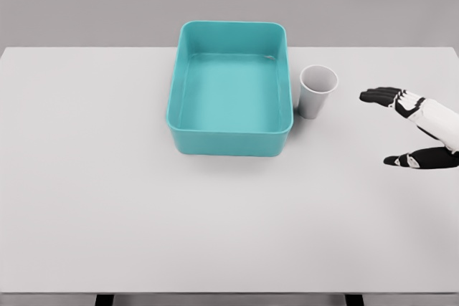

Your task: Put the paper cup into the basket with your right arm

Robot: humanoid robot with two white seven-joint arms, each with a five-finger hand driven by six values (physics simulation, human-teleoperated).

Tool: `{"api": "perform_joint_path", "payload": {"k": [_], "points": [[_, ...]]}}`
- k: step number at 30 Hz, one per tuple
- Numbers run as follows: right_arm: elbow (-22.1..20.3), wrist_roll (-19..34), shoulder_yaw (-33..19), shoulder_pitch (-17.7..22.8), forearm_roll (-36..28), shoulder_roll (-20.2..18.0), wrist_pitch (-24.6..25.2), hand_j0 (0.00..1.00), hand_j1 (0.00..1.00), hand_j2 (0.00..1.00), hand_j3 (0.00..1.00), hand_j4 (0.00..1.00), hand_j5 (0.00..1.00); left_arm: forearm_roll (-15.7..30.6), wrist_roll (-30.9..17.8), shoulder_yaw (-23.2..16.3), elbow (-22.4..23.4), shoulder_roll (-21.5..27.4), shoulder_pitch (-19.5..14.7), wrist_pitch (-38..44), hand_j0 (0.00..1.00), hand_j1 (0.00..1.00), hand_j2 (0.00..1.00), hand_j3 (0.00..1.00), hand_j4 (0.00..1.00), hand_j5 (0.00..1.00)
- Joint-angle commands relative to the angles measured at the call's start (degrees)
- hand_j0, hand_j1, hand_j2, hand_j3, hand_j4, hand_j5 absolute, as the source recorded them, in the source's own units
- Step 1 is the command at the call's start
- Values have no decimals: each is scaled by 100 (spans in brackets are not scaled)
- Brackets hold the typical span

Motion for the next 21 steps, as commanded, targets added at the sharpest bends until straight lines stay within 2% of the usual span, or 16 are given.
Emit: {"api": "perform_joint_path", "payload": {"k": [1, 2, 3, 4, 5, 8, 10, 12, 13, 15, 17, 19, 21], "points": [[-4, 116, 3, -9, -44, 7, 13, 100, 100, 100, 100, 100, 100, 0, -1, -3, 1, 0, 0, -2, 100, 100, 100, 100, 100, 100], [22, 98, -50, -44, -27, 86, 13, 100, 100, 100, 100, 100, 100, 0, -1, -3, 1, 0, 0, 7, 100, 100, 100, 100, 100, 100], [-4, 115, -207, -211, 87, 560, 13, 100, 100, 100, 100, 100, 100, 0, -1, 6, 1, 0, 0, -2, 100, 100, 100, 100, 100, 100], [-4, 133, -296, -237, 184, 701, 13, 100, 100, 100, 100, 100, 100, 0, -1, -3, 1, 0, 0, -2, 100, 100, 100, 100, 100, 100], [57, 142, -349, -255, 360, 807, 13, 100, 100, 100, 100, 100, 100, 0, -1, -3, 1, 0, 0, -2, 100, 100, 100, 100, 100, 100], [75, 396, -322, -342, 89, 851, 13, 100, 100, 100, 100, 100, 100, 0, -1, -3, 1, 0, -9, -2, 100, 100, 100, 100, 100, 100], [101, 686, -296, -448, -464, 930, 436, 100, 100, 100, 100, 100, 100, 0, -1, -3, 1, 0, 0, -2, 100, 100, 100, 100, 100, 100], [145, 759, -287, -474, -975, 939, 920, 100, 100, 100, 100, 100, 100, 0, -1, -3, 1, 0, 0, -2, 100, 100, 100, 100, 100, 100], [189, 759, -261, -562, -1274, 957, 1333, 100, 100, 100, 100, 100, 100, 0, -1, -3, 1, 0, 0, -2, 100, 100, 100, 100, 100, 100], [268, 759, -278, -633, -1310, 1009, 1825, 100, 100, 100, 100, 100, 100, 0, -1, -3, 1, 0, 0, -2, 100, 100, 100, 100, 100, 100], [435, 759, -261, -738, -1415, 1123, 2080, 100, 100, 100, 100, 100, 100, 0, -1, -3, 1, 0, 0, -2, 100, 100, 100, 100, 100, 100], [751, 759, -278, -1046, -1433, 1536, 2625, 100, 100, 100, 100, 100, 100, 0, -1, -3, 1, 0, 0, -2, 100, 100, 100, 100, 100, 100], [1085, 759, -278, -1099, -1424, 1581, 2722, 100, 100, 100, 100, 100, 100, 0, -1, 6, 1, 0, 0, -2, 100, 100, 100, 100, 100, 100]]}}
